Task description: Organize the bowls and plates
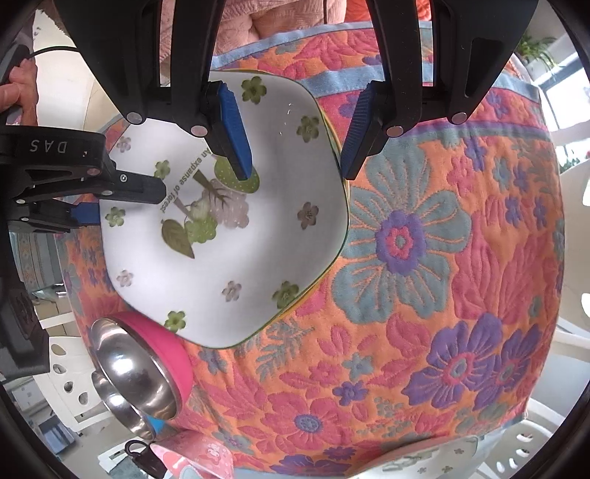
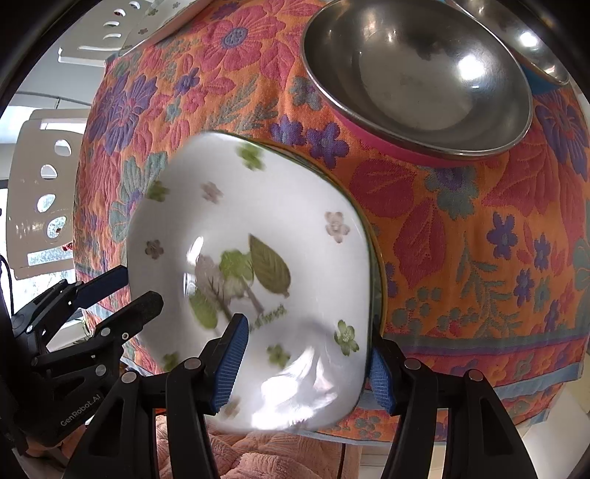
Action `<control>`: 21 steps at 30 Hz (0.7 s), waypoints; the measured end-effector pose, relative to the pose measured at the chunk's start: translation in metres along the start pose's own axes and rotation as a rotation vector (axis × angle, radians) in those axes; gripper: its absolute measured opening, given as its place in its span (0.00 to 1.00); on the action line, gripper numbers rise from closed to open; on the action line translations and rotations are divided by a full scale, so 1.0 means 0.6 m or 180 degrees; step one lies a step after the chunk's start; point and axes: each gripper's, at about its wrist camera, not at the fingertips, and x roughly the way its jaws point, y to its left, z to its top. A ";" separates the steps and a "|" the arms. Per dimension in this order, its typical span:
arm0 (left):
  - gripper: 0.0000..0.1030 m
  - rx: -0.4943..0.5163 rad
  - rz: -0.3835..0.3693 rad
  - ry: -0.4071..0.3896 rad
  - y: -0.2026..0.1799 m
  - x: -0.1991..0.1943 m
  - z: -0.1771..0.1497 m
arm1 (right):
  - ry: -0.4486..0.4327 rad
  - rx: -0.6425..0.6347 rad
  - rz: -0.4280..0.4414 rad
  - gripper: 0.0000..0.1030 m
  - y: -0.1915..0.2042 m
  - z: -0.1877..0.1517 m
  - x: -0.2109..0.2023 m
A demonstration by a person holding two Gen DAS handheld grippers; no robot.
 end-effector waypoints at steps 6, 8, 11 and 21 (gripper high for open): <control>0.45 -0.0043 -0.0032 -0.0041 0.009 -0.009 0.003 | -0.0020 0.0014 -0.0005 0.57 0.000 -0.001 -0.003; 0.45 -0.0048 -0.0033 -0.0041 0.011 -0.010 0.003 | -0.0035 0.0007 -0.0009 0.57 -0.001 -0.002 -0.008; 0.45 -0.0055 -0.0041 -0.0042 0.010 -0.011 -0.001 | -0.0039 0.0009 -0.0015 0.57 -0.001 -0.002 -0.011; 0.46 -0.0172 -0.0127 -0.0052 0.011 -0.011 -0.002 | -0.0019 0.0002 -0.0030 0.57 -0.013 0.001 -0.027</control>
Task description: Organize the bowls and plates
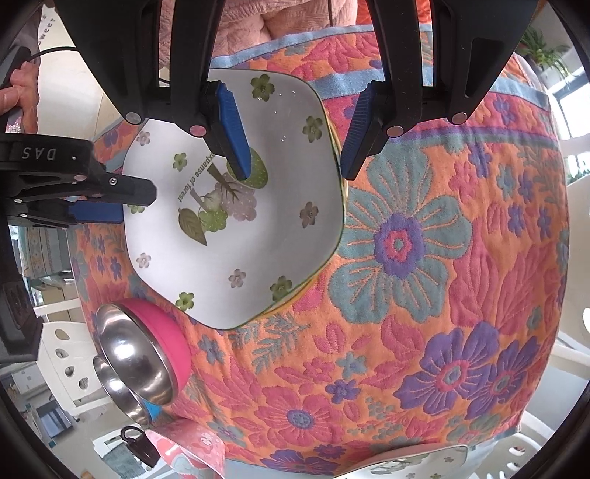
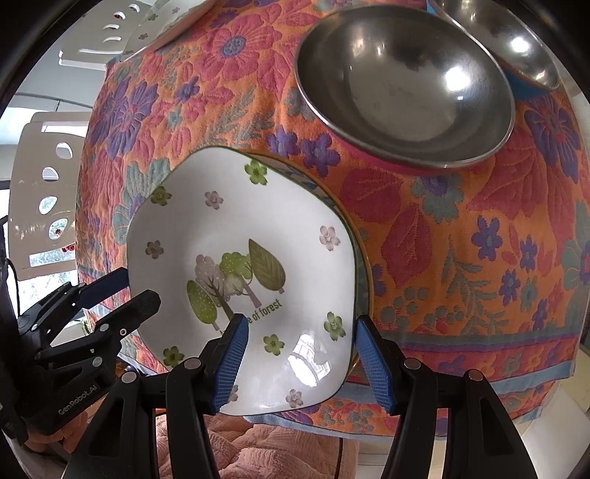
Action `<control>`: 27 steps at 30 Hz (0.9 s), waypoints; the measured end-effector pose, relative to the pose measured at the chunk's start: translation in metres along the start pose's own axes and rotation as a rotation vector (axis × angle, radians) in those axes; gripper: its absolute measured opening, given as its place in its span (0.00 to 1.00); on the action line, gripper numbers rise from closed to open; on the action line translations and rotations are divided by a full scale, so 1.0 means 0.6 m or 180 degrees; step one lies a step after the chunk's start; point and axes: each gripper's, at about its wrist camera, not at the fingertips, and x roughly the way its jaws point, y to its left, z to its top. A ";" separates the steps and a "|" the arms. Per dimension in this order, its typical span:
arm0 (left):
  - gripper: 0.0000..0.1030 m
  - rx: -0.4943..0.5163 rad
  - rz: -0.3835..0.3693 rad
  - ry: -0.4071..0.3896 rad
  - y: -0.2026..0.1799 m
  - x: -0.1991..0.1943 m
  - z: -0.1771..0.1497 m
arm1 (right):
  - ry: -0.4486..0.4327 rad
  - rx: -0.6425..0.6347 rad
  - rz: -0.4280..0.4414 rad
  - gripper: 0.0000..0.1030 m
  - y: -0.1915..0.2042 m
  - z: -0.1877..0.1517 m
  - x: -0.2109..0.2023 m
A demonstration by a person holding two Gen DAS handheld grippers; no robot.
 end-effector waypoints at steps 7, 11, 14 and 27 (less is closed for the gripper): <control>0.47 -0.0131 0.0011 -0.0077 0.020 -0.022 0.011 | -0.0081 -0.0028 0.0089 0.57 0.001 0.013 -0.033; 0.47 -0.0218 0.0018 -0.0107 0.040 -0.039 0.017 | -0.0185 -0.0120 0.0148 0.57 0.011 0.027 -0.066; 0.47 -0.0284 0.0066 -0.0141 0.055 -0.053 0.025 | -0.0281 -0.0237 0.0206 0.57 0.025 0.043 -0.094; 0.47 -0.0661 0.0358 -0.0357 0.121 -0.114 0.107 | -0.0507 -0.0796 0.0663 0.57 0.128 0.166 -0.205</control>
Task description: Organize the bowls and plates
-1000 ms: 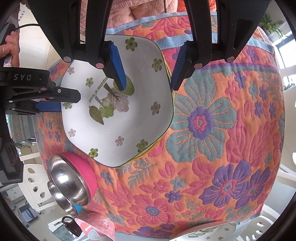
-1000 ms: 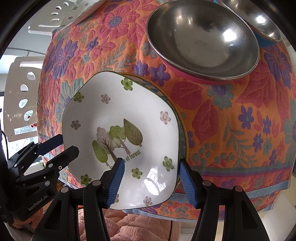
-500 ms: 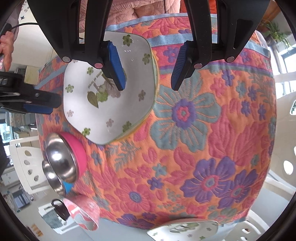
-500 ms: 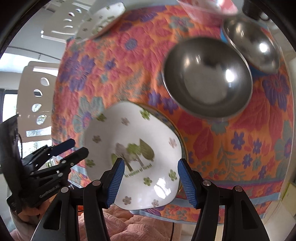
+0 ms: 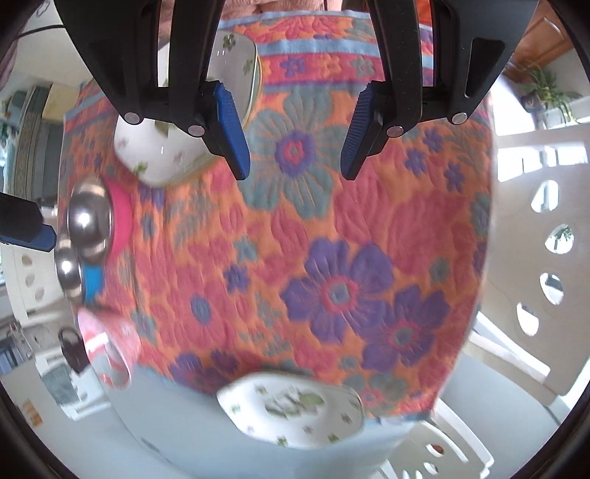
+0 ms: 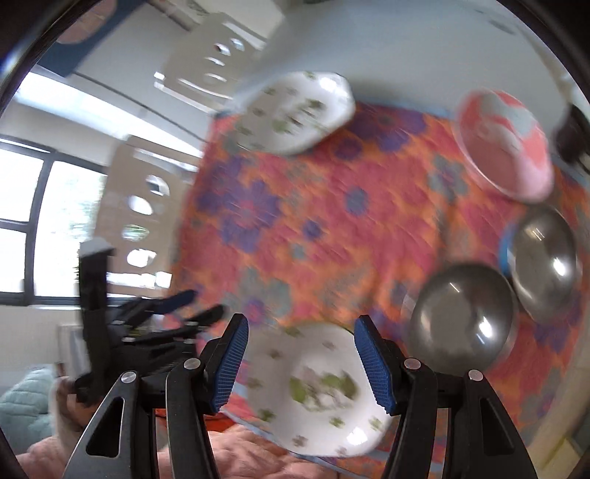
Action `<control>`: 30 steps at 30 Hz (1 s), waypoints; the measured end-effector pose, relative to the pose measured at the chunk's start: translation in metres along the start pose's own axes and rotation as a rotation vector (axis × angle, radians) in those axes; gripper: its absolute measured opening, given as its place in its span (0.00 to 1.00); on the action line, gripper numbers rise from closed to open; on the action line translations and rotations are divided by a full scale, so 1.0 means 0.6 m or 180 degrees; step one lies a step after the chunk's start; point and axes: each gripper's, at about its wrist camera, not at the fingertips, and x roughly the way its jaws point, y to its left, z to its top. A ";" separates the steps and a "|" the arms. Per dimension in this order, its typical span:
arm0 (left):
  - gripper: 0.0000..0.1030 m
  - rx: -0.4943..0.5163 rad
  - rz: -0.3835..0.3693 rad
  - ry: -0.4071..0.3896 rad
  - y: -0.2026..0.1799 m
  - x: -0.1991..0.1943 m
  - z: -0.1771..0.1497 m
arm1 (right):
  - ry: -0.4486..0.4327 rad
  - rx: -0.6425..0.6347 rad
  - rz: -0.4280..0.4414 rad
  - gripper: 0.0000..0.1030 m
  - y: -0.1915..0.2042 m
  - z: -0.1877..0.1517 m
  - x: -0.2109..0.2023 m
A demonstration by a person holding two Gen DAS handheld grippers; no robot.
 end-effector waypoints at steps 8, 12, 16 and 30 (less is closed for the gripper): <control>0.47 -0.0192 -0.0031 -0.0230 0.032 -0.044 0.119 | -0.0159 -0.0343 0.0255 0.57 0.055 0.137 -0.041; 0.47 -0.0302 -0.0005 -0.0401 0.052 -0.062 0.193 | -0.0298 -0.0451 0.0249 0.57 0.058 0.213 -0.061; 0.47 -0.0447 -0.0058 -0.0506 0.077 -0.062 0.259 | -0.0434 -0.0379 0.0327 0.57 0.036 0.292 -0.071; 0.47 -0.1014 -0.0131 -0.0330 0.125 0.107 0.362 | -0.0425 0.0262 0.0234 0.57 -0.114 0.437 0.113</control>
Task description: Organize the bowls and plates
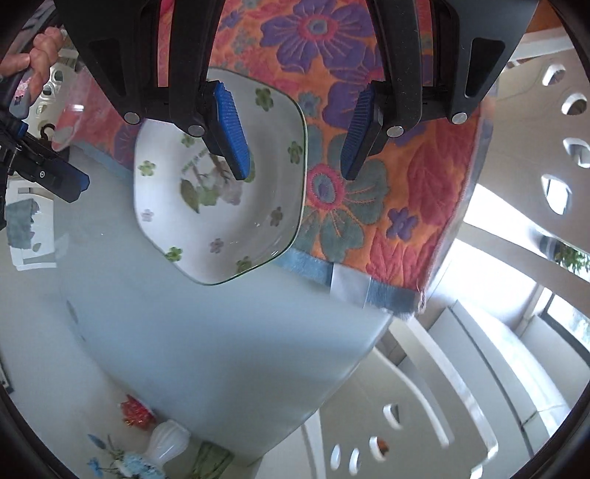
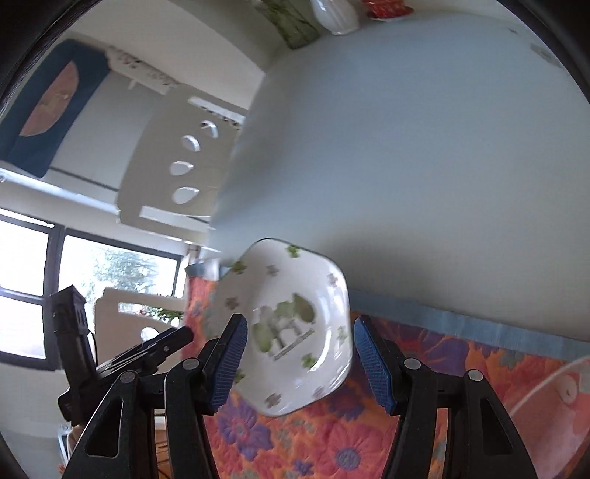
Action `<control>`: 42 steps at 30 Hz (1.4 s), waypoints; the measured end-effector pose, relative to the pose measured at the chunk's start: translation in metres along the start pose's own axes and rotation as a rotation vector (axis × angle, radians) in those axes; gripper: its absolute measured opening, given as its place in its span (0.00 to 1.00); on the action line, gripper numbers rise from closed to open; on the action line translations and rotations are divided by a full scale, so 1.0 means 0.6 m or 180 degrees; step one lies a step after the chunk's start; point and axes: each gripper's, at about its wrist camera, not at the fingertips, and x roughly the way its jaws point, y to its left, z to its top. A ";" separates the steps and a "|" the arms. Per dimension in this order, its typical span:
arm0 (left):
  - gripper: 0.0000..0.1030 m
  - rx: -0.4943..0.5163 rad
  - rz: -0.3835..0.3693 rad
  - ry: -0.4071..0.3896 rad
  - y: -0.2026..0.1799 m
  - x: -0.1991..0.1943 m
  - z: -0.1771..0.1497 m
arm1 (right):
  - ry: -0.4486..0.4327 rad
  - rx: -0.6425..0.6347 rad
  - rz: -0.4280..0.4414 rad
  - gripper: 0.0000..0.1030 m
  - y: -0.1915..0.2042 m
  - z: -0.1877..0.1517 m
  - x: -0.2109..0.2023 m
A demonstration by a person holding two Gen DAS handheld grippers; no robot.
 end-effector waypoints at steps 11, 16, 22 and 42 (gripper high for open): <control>0.47 -0.0027 -0.0085 0.0180 -0.005 0.078 -0.003 | 0.0310 0.0172 -0.0013 0.57 -0.056 0.014 0.118; 0.47 0.0147 -0.0042 0.0154 -0.021 0.090 -0.003 | 0.0393 0.0131 -0.0019 0.57 -0.059 0.009 0.145; 0.47 0.0175 -0.0072 0.0112 -0.033 0.097 0.006 | 0.0359 0.0026 -0.0040 0.57 -0.050 0.012 0.150; 0.48 0.0544 -0.0060 0.0095 -0.063 0.089 -0.019 | 0.0525 -0.0349 -0.0153 0.50 -0.004 -0.008 0.162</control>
